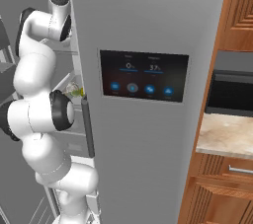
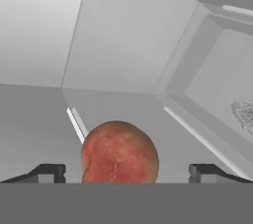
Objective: Take the pear and peach from the highest rack and move them to the second highest rack where the lemon wedge and fish are located, to maximize freezer space. Close the freezer door after rearranging.
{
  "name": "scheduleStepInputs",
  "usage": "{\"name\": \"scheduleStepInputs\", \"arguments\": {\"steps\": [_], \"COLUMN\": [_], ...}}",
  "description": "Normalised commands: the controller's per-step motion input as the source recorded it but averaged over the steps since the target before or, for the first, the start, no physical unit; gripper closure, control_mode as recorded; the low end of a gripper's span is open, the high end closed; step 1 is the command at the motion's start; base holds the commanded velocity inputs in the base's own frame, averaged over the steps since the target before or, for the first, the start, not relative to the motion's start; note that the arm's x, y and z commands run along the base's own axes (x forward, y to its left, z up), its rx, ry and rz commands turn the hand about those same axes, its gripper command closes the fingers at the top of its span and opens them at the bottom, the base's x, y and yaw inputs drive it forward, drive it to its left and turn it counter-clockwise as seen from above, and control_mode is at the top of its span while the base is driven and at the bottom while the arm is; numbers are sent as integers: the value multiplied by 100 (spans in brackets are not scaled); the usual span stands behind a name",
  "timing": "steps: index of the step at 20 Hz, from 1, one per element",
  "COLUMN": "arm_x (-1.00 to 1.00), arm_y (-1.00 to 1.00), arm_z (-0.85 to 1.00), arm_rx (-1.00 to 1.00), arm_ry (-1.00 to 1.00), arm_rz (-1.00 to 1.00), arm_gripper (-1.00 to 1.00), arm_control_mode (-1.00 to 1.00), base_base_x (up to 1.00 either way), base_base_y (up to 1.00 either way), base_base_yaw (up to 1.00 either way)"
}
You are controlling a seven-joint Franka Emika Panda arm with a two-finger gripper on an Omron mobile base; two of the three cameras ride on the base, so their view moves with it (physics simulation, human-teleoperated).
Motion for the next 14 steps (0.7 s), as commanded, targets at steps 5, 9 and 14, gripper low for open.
{"name": "scheduleStepInputs", "arguments": {"steps": [5,9,14], "arm_x": [14,8,0], "arm_y": [8,14,12], "arm_z": [-21,-31,-38], "arm_rx": [0,0,0], "arm_ry": [3,6,5], "arm_rz": [1,0,0], "arm_gripper": [-100,-100,-100], "arm_control_mode": [-100,-100,-100], "base_base_x": [0,0,0], "base_base_y": [0,0,0], "base_base_yaw": [0,0,0]}}
